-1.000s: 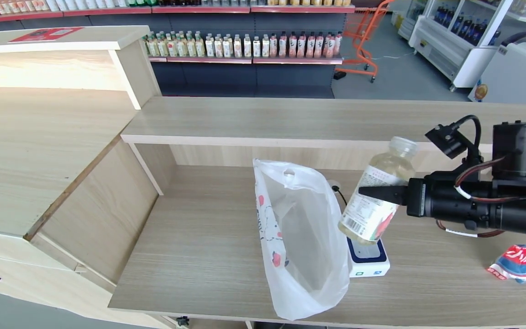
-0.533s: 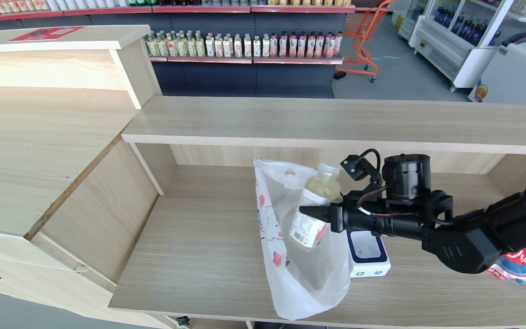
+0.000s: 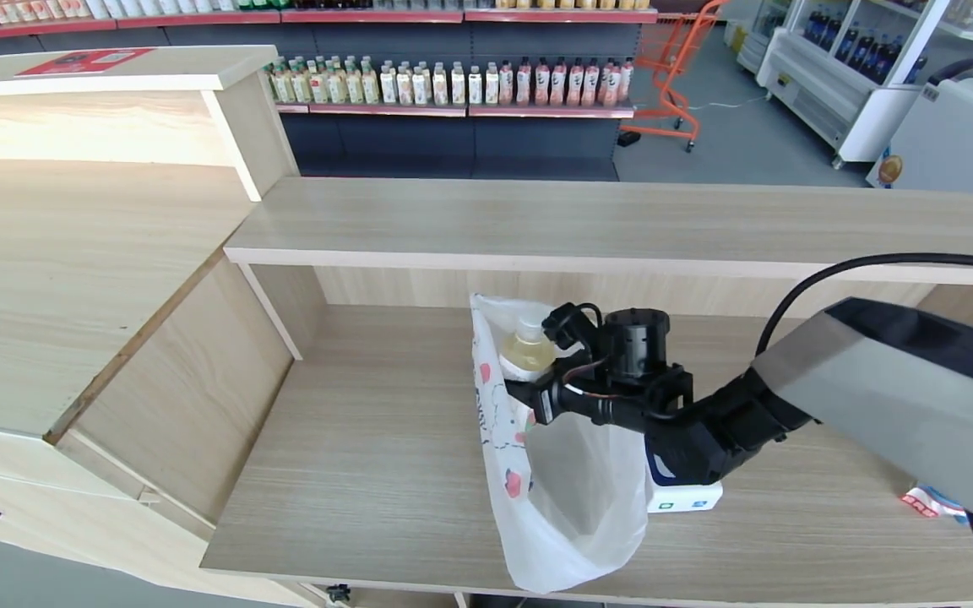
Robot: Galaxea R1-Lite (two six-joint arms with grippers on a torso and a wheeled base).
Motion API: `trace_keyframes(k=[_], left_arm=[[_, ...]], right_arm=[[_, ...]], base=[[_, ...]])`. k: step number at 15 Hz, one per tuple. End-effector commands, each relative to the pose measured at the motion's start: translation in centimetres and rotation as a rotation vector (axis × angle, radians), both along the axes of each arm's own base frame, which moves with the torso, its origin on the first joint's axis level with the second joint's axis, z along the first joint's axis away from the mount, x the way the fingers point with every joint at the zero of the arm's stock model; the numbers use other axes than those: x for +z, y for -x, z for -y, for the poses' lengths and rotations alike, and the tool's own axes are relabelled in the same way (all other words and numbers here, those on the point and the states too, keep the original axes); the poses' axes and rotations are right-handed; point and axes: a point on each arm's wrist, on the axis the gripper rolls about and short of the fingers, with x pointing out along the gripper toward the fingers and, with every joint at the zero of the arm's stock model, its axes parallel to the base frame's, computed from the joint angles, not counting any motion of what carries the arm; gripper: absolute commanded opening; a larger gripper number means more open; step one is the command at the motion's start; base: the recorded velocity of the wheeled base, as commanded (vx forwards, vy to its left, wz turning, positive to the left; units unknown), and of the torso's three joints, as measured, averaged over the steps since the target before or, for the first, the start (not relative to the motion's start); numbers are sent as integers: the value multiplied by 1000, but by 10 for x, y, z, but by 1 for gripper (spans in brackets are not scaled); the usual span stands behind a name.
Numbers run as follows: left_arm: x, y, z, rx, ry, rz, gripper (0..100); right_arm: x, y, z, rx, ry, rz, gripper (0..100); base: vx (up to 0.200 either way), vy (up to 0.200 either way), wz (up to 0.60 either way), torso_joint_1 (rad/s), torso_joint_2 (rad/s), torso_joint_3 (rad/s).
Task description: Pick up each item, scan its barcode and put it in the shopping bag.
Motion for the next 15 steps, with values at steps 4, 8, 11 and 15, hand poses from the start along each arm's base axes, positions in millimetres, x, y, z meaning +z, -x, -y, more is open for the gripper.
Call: trace_keyframes(k=[4,8,11,15], left_arm=[[0,0,0,0,0,0,100],[0,0,0,0,0,0,100],[0,0,0,0,0,0,100],[0,0,0,0,0,0,100]], right_arm=[[-46,-13,-8,-2,48,27,0],[-39,-9,-5,-12,12,18,100],[-7,2,3,-39,-101,-44,100],[31,24,42,-121,-221,-123,100]], base=[[0,0,0,0,0,0],[0,0,0,0,0,0],[0,0,0,0,0,0],[0,0,0,0,0,0]])
